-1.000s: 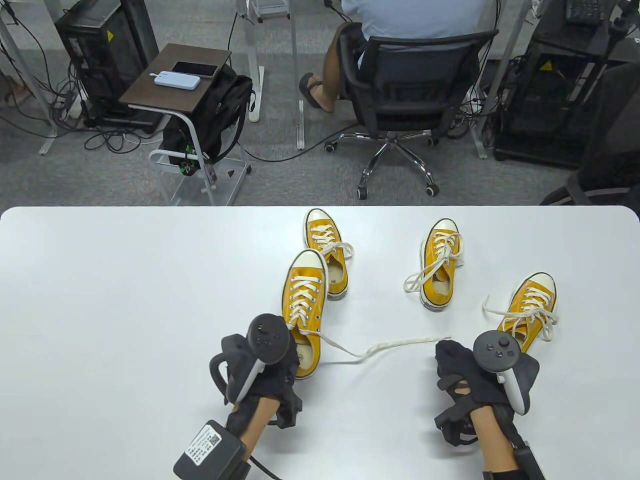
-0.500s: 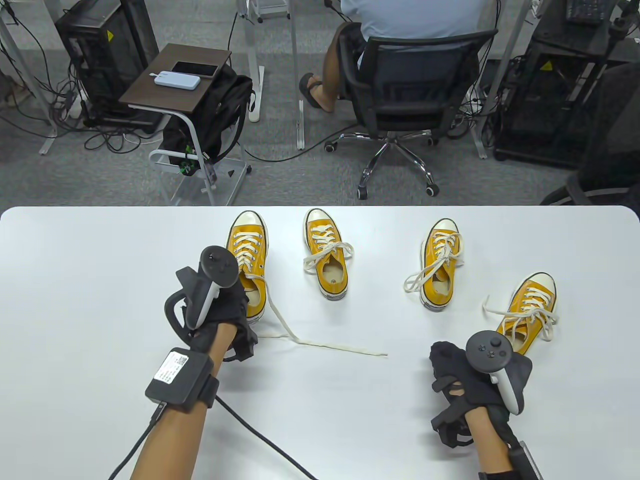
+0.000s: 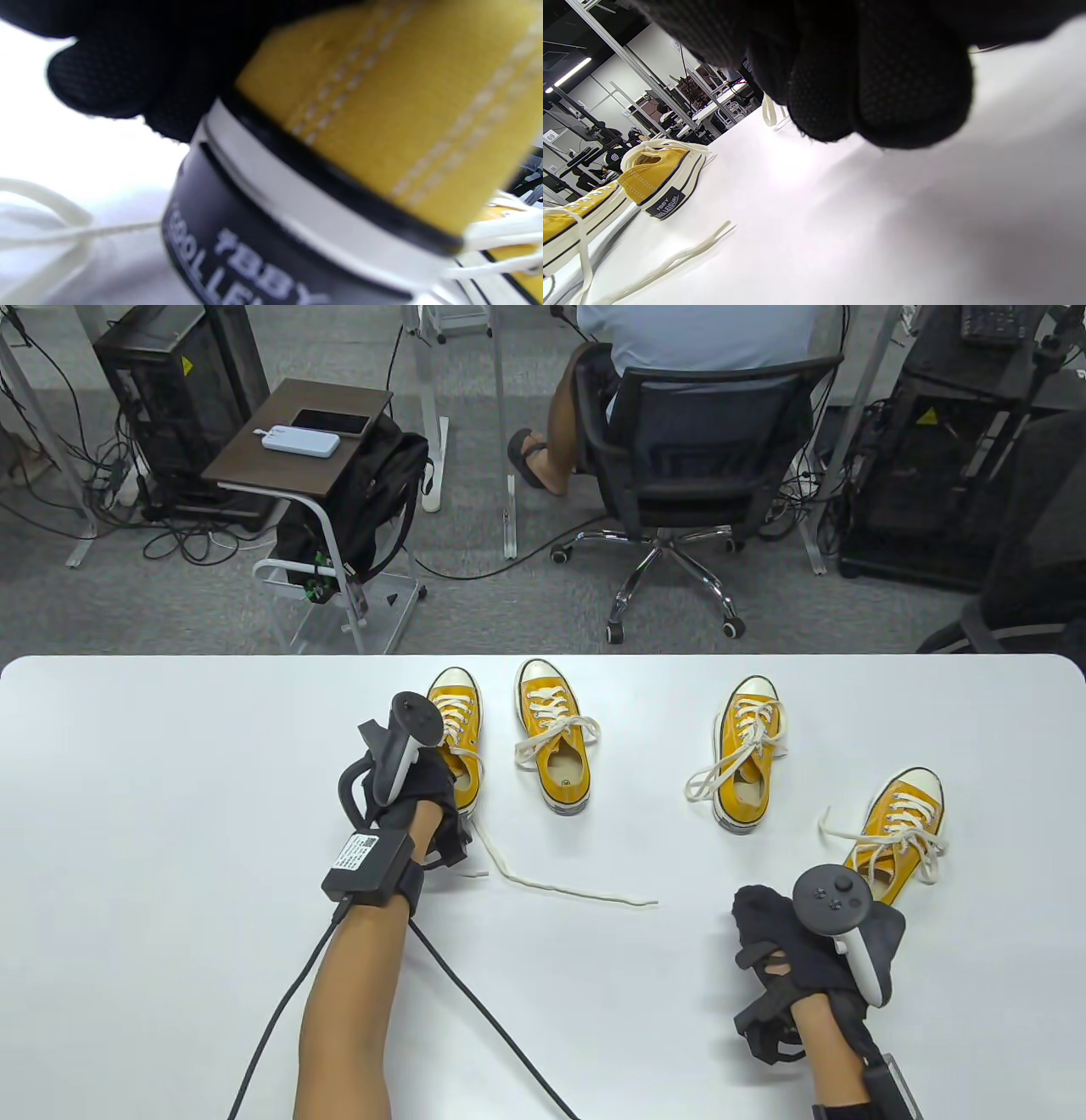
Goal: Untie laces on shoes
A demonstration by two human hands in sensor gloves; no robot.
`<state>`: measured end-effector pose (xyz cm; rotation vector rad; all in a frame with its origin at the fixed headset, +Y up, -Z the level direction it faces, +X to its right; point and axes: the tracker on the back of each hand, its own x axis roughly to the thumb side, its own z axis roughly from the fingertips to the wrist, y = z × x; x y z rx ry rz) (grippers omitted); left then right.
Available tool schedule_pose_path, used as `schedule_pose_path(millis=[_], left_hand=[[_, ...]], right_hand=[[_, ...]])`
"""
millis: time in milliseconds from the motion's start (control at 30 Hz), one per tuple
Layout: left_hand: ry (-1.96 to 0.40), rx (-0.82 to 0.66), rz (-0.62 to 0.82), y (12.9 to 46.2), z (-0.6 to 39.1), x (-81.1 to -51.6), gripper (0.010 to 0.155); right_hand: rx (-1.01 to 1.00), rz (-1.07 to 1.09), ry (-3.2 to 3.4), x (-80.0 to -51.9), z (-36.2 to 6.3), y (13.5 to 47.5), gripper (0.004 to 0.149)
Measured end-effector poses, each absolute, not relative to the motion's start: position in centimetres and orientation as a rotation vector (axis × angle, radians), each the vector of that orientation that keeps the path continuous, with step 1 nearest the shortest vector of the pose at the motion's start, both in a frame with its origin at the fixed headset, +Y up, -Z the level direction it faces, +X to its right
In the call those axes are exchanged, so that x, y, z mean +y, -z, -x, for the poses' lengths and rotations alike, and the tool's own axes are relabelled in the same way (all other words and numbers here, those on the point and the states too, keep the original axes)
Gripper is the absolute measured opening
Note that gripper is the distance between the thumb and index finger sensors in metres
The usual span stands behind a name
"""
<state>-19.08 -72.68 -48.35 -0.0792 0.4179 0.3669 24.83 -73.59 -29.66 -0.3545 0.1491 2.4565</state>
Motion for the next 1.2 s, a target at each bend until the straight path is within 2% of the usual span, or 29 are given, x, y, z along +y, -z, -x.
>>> schedule_pose_path(millis=[233, 367, 467, 533, 633, 700, 833, 933, 1067, 1200], left_hand=[[-0.39, 0.421, 0.06, 48.6, 20.0, -75.1, 0.05], [-0.401, 0.44, 0.091, 48.4, 20.6, -75.5, 0.054], [-0.41, 0.444, 0.137, 48.2, 20.9, -75.1, 0.065], [-0.4, 0.446, 0.163, 47.9, 21.1, -74.3, 0.065], [-0.431, 0.421, 0.115, 47.3, 21.0, -72.7, 0.064], [-0.458, 0.37, 0.08, 46.8, 20.3, -71.5, 0.063], [-0.493, 0.153, -0.064, 45.6, 17.3, -69.3, 0.061], [-0.436, 0.03, -0.078, 44.9, 14.3, -68.5, 0.059], [-0.32, -0.117, -0.085, 44.1, 10.6, -69.0, 0.06], [-0.186, -0.218, -0.019, 43.9, 7.4, -70.6, 0.063]], right_hand=[[0.154, 0.336, -2.471, -73.6, -24.4, 29.8, 0.048], [0.17, 0.325, -2.477, -73.8, -24.2, 29.8, 0.048], [0.171, 0.324, -2.476, -73.8, -24.2, 29.8, 0.048], [0.171, 0.325, -2.468, -73.7, -24.2, 29.8, 0.048], [0.163, 0.32, -2.462, -73.7, -24.2, 29.8, 0.048], [0.16, 0.316, -2.459, -73.7, -24.2, 29.8, 0.048], [0.152, 0.302, -2.459, -73.6, -24.1, 29.8, 0.048], [0.148, 0.294, -2.46, -73.6, -24.1, 29.8, 0.047], [0.14, 0.289, -2.454, -73.6, -24.1, 29.8, 0.048], [0.138, 0.28, -2.45, -73.5, -24.1, 29.7, 0.047]])
